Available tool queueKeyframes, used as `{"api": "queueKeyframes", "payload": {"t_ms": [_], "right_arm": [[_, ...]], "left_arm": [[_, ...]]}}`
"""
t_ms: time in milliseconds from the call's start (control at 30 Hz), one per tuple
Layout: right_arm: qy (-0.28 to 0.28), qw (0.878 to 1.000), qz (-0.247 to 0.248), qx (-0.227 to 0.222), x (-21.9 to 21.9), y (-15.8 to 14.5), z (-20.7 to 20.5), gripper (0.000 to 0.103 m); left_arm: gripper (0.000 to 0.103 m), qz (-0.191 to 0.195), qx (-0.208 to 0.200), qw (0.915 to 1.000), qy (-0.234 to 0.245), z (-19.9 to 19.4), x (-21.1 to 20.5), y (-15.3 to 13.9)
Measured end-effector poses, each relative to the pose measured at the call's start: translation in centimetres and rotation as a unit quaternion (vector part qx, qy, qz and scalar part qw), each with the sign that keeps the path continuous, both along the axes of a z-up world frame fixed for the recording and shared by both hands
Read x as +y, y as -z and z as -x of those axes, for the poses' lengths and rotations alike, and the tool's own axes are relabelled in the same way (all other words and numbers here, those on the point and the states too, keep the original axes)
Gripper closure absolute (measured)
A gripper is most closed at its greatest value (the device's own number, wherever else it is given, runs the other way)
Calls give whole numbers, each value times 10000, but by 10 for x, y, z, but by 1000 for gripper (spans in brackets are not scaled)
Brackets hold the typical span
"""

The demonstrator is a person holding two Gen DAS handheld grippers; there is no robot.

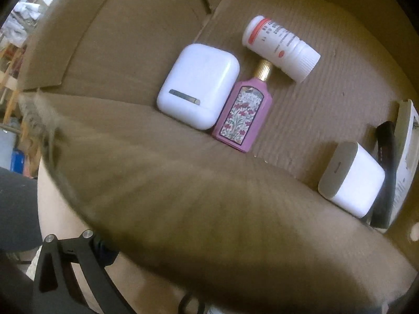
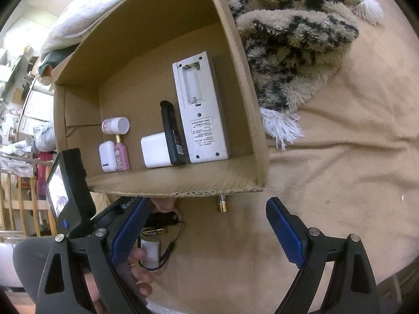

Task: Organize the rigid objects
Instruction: 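Grasp the pink comb with the left gripper while the right gripper grasps a battery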

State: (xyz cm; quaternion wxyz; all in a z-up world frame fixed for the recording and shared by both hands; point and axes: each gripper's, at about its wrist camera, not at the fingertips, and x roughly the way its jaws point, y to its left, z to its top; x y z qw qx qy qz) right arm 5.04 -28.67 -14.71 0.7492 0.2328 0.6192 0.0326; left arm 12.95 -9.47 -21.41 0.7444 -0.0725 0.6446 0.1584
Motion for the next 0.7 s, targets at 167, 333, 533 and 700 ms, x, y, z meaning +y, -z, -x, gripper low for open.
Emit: {"api": "queueKeyframes", "payload": {"t_ms": [167,333,533,700], "right_arm": [[-50,10000,10,-18,0,-1,-1,6],[-57,10000,33,-19,2,0,-2,6],[15,9999,132,102,-2,8,-2,6],[69,9995,120,282,-4,19,-5,6]], "left_arm": [[7,296,21,9995,128,4,14,-3],[7,305,284,9962,763,2,20,-5],[7,245,859,9778,1894,4,41,-5],[6,340,1066,9730,2016,1,55,1]]}}
